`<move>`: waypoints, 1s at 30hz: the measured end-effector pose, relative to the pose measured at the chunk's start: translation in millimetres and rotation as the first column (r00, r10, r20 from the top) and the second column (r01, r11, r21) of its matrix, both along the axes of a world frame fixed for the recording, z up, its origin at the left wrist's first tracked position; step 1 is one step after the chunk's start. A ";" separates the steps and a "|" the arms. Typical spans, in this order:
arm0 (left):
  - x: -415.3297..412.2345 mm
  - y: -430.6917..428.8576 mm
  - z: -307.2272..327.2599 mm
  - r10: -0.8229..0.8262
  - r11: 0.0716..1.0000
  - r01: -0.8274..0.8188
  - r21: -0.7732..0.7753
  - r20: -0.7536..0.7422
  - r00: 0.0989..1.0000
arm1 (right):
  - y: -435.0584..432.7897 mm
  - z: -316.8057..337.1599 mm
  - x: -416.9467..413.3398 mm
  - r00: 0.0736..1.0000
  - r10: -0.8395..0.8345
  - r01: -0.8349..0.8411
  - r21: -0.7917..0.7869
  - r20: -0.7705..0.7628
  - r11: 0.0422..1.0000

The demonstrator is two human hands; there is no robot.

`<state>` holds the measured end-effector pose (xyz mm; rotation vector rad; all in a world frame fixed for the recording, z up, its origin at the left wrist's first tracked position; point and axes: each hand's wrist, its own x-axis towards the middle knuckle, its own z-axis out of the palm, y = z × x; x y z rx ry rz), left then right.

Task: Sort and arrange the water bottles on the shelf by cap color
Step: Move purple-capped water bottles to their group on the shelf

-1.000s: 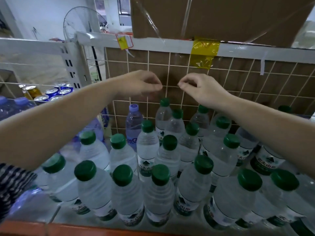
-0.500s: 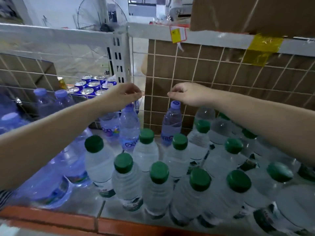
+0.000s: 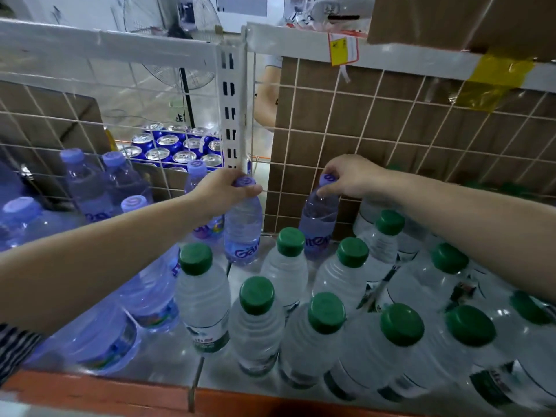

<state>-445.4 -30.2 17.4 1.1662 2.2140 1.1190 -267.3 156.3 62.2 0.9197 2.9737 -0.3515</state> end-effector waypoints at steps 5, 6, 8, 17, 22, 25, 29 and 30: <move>1.4 -8.2 10.1 -0.019 1.000 0.020 0.011 -0.057 0.998 | -3.7 8.6 4.5 0.995 0.075 -0.076 -0.013 -0.067 0.997; 2.4 -10.3 14.4 -0.013 0.999 0.015 0.037 -0.071 0.997 | -4.7 15.4 3.9 0.992 0.091 -0.093 -0.027 -0.089 0.995; 3.5 -14.9 24.2 0.020 0.993 -0.013 0.121 -0.058 0.998 | -8.6 31.4 2.0 0.982 0.116 -0.123 -0.038 -0.152 0.992; 1.4 -39.0 101.9 0.117 0.676 -0.231 0.700 0.208 0.971 | -60.7 92.8 -29.3 0.743 -0.002 -0.247 -0.276 -0.669 0.929; -33.3 -82.2 148.4 0.044 0.545 -0.211 0.812 0.224 0.974 | -116.5 133.1 -66.1 0.584 -0.066 -0.349 -0.323 -0.809 0.880; -59.4 -114.9 163.8 0.058 0.556 -0.146 0.818 0.137 0.989 | -148.7 152.2 -94.8 0.549 -0.100 -0.348 -0.335 -0.830 0.876; -106.0 -160.8 170.5 0.034 0.594 -0.074 0.801 0.067 0.997 | -187.8 164.5 -135.1 0.516 -0.136 -0.317 -0.336 -0.846 0.887; -118.1 -171.2 170.6 0.021 0.605 -0.059 0.794 0.058 0.998 | -197.6 163.3 -146.0 0.506 -0.149 -0.307 -0.340 -0.849 0.889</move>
